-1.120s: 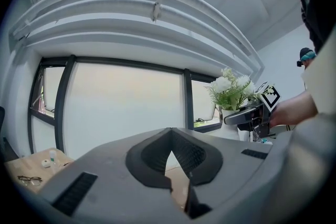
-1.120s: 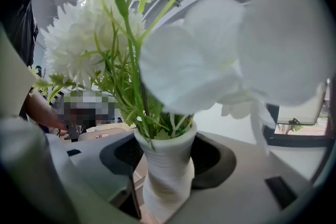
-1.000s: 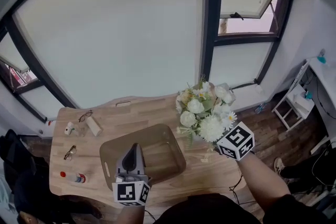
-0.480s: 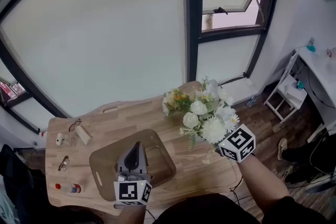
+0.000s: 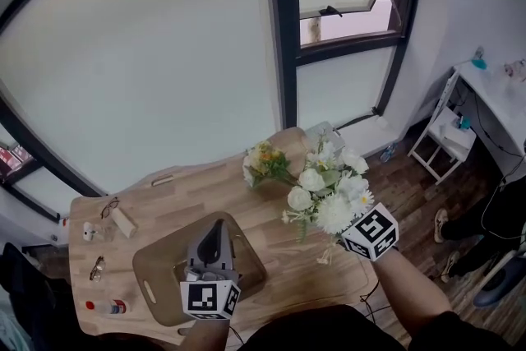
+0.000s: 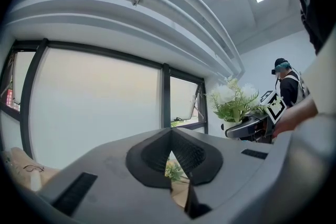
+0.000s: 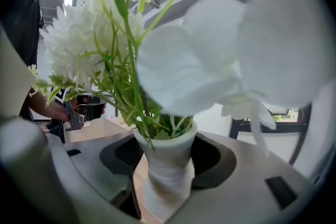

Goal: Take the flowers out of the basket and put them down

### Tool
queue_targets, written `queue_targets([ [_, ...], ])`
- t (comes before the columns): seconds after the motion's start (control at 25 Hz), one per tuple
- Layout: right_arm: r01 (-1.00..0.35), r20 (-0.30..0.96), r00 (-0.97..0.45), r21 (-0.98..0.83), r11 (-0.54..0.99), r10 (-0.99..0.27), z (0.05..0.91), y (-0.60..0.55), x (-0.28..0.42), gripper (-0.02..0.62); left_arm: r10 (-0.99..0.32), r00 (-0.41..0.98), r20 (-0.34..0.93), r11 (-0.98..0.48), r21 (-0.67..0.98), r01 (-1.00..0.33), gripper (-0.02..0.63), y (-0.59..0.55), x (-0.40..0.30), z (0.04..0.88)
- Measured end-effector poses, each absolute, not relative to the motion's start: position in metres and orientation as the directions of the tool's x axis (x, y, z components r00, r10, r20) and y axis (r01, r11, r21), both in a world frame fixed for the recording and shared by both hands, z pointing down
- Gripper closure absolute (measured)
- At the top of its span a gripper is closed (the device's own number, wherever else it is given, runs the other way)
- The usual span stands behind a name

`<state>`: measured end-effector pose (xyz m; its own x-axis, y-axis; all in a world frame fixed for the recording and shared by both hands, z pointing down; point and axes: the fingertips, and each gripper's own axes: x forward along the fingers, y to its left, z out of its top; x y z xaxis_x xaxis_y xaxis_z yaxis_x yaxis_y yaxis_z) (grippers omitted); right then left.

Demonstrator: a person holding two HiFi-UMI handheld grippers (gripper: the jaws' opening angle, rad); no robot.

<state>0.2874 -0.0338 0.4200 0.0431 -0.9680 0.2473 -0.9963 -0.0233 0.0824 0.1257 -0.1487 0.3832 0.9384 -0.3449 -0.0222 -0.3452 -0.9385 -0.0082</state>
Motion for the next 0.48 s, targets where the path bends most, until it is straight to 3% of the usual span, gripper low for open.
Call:
queue_targets([
  [0.48,-0.998,0.275,0.046,0.052,-0.033,-0.96,0.467,-0.036,0.299,0.318,-0.354,0.935,0.032,-0.935,0.001,-0.354,0.604,-0.155,0.139,0.41],
])
